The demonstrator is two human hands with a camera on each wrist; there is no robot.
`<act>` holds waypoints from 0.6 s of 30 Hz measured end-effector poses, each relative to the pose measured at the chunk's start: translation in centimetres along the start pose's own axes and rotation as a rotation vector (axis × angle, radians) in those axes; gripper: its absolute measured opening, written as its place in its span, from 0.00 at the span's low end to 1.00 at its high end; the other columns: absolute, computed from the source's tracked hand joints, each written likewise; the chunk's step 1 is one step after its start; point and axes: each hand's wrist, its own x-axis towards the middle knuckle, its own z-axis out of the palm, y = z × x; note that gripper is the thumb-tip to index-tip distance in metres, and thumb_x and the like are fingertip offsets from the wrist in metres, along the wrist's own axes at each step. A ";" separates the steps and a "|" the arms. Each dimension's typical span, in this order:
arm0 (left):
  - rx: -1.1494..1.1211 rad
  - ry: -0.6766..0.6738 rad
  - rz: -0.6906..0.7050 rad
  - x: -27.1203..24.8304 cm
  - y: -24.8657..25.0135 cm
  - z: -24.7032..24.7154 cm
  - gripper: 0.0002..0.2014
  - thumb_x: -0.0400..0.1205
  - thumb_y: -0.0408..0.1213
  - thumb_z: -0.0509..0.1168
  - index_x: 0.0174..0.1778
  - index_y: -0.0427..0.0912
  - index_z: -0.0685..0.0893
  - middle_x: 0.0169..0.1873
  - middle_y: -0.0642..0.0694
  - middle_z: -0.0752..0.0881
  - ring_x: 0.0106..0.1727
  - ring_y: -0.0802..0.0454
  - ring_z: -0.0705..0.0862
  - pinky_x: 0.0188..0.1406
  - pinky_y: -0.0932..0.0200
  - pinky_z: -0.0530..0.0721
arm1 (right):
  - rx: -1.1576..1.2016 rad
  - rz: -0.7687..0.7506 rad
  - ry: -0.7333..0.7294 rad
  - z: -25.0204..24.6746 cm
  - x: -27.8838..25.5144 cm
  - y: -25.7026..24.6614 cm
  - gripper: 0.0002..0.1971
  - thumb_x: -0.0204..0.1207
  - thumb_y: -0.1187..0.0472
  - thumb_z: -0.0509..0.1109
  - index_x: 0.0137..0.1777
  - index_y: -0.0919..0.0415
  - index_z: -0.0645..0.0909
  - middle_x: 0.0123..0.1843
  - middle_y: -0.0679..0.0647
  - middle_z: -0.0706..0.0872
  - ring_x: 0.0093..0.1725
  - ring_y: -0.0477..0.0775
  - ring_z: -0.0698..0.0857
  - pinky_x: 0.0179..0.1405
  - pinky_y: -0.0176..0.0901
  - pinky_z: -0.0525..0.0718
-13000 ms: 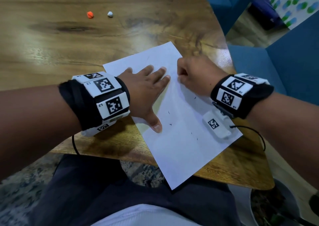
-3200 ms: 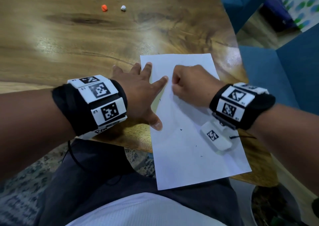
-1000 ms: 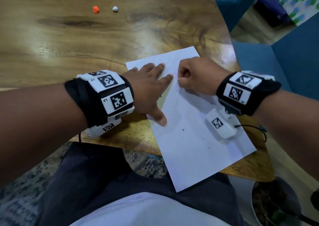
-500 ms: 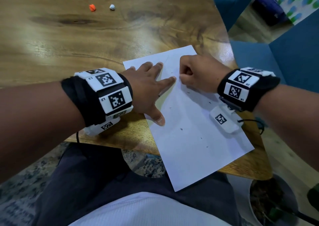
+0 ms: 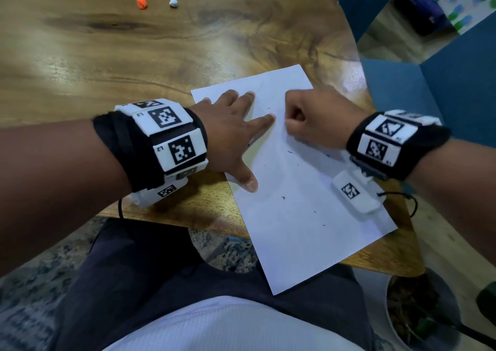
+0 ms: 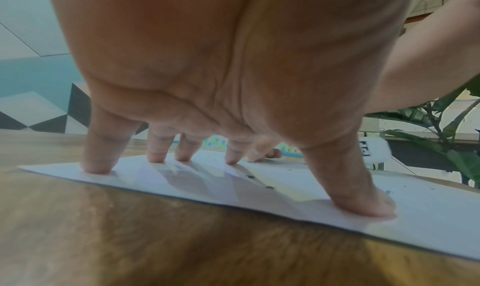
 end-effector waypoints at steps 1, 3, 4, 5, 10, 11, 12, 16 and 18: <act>0.003 0.001 -0.002 0.0 0.0 0.0 0.67 0.61 0.83 0.66 0.88 0.61 0.36 0.89 0.40 0.37 0.89 0.36 0.41 0.81 0.28 0.64 | -0.001 0.033 0.016 -0.4 0.7 0.6 0.03 0.75 0.59 0.66 0.41 0.55 0.78 0.34 0.47 0.82 0.40 0.55 0.81 0.35 0.44 0.80; 0.002 0.007 -0.002 0.0 0.0 -0.1 0.67 0.61 0.83 0.66 0.88 0.62 0.36 0.89 0.40 0.38 0.89 0.36 0.42 0.80 0.28 0.65 | 0.003 0.062 0.032 -0.7 1.3 1.0 0.03 0.75 0.59 0.68 0.42 0.57 0.79 0.33 0.45 0.80 0.39 0.54 0.81 0.32 0.41 0.76; 0.000 0.010 -0.001 0.0 0.0 -0.1 0.66 0.62 0.82 0.67 0.88 0.62 0.36 0.89 0.40 0.38 0.89 0.35 0.43 0.80 0.28 0.65 | 0.008 0.065 0.033 -0.6 1.1 0.9 0.03 0.74 0.58 0.68 0.41 0.56 0.79 0.32 0.45 0.80 0.39 0.54 0.81 0.31 0.41 0.77; -0.002 0.014 0.000 0.0 0.1 -0.1 0.66 0.62 0.82 0.67 0.88 0.63 0.37 0.89 0.40 0.39 0.88 0.35 0.44 0.79 0.28 0.66 | 0.013 0.055 0.029 -0.4 0.7 0.6 0.03 0.74 0.57 0.67 0.41 0.54 0.78 0.33 0.46 0.81 0.38 0.54 0.81 0.32 0.42 0.79; -0.014 0.024 0.006 0.3 0.2 -0.3 0.64 0.59 0.80 0.71 0.86 0.68 0.42 0.86 0.42 0.48 0.85 0.35 0.51 0.70 0.32 0.77 | 0.074 -0.170 -0.111 2.0 -3.4 -2.4 0.04 0.75 0.58 0.68 0.41 0.51 0.75 0.33 0.48 0.84 0.35 0.52 0.80 0.34 0.45 0.79; -0.010 0.021 0.004 0.4 0.2 -0.3 0.65 0.59 0.80 0.71 0.86 0.68 0.41 0.85 0.43 0.48 0.85 0.36 0.51 0.69 0.32 0.78 | 0.065 -0.196 -0.137 2.0 -3.7 -2.7 0.04 0.75 0.58 0.68 0.41 0.51 0.75 0.33 0.48 0.84 0.35 0.52 0.80 0.34 0.45 0.79; -0.005 0.022 0.004 0.4 0.1 -0.4 0.65 0.59 0.81 0.71 0.87 0.68 0.41 0.85 0.43 0.49 0.84 0.36 0.52 0.68 0.32 0.79 | 0.051 -0.191 -0.145 1.9 -3.6 -2.5 0.04 0.75 0.58 0.67 0.41 0.51 0.75 0.34 0.49 0.84 0.35 0.53 0.81 0.35 0.46 0.80; 0.006 0.028 0.001 0.3 0.1 -0.3 0.65 0.59 0.83 0.68 0.87 0.67 0.39 0.84 0.43 0.50 0.84 0.35 0.52 0.68 0.32 0.79 | 0.018 0.010 0.006 0.2 -0.7 0.8 0.02 0.74 0.58 0.66 0.42 0.54 0.77 0.35 0.49 0.83 0.40 0.57 0.83 0.38 0.48 0.82; 0.008 0.026 -0.006 0.3 0.1 -0.2 0.66 0.59 0.83 0.68 0.87 0.67 0.39 0.85 0.43 0.48 0.84 0.36 0.52 0.69 0.32 0.78 | -0.015 0.072 0.035 -0.7 0.5 1.9 0.03 0.75 0.59 0.67 0.43 0.58 0.79 0.35 0.48 0.81 0.42 0.57 0.81 0.38 0.45 0.78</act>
